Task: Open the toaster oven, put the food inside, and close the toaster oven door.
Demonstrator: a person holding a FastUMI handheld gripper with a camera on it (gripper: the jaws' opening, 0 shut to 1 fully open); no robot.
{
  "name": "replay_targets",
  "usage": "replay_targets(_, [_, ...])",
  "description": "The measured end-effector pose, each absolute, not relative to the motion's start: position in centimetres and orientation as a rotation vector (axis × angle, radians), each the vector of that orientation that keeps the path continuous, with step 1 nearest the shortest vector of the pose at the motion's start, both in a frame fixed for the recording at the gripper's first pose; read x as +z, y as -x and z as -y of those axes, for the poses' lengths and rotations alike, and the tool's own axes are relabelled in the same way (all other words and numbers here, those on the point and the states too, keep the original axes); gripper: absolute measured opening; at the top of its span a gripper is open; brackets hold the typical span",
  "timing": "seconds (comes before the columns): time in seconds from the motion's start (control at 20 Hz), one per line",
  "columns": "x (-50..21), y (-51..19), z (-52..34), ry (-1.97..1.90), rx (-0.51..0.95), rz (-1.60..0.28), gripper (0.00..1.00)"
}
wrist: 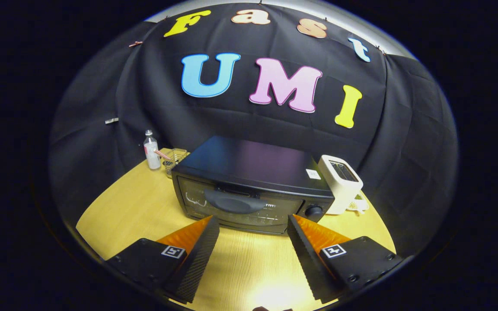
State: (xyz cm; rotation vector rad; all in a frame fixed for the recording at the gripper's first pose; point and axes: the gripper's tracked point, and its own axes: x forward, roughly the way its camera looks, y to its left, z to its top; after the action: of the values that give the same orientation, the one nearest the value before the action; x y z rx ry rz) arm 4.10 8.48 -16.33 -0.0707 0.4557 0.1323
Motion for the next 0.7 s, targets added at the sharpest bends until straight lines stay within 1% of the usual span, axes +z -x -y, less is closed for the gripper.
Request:
replay_targets(0.2, [-12.8, -3.3, -7.6, 0.038, 0.127, -0.390, 0.98])
replay_targets(0.7, [-3.2, -1.7, -2.4, -0.029, 0.046, -0.215, 0.97])
